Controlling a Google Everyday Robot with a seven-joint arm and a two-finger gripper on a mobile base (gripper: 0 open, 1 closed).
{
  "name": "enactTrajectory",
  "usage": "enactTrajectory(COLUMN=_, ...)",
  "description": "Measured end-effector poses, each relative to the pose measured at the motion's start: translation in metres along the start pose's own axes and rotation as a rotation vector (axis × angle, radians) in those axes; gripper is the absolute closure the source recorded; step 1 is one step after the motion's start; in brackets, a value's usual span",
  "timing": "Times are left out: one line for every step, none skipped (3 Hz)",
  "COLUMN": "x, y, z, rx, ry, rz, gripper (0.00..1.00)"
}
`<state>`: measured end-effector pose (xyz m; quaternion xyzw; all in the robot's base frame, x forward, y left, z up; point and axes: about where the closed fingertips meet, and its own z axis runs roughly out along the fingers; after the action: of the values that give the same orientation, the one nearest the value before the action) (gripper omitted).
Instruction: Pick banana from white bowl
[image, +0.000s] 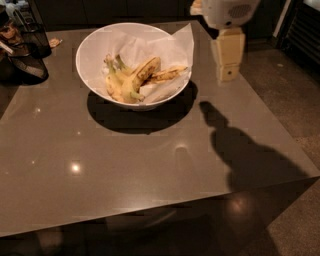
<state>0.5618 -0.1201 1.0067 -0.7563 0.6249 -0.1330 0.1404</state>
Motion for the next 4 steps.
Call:
enactTrajectory(x=-0.006, y=-0.007, z=0.001, rx=0.016, ry=0.000, rz=-0.021, gripper=0.00)
enactTrajectory(x=-0.008, y=-0.011, z=0.003, rx=0.027, ry=-0.008, rz=-0.027, gripper=0.00)
enactTrajectory(x=-0.017, y=-0.035, z=0.004, rx=0.062, ry=0.017, rz=-0.085, gripper=0.00)
enactTrajectory(x=-0.042, y=-0.063, z=0.010, rx=0.080, ry=0.044, rz=-0.206, gripper=0.00)
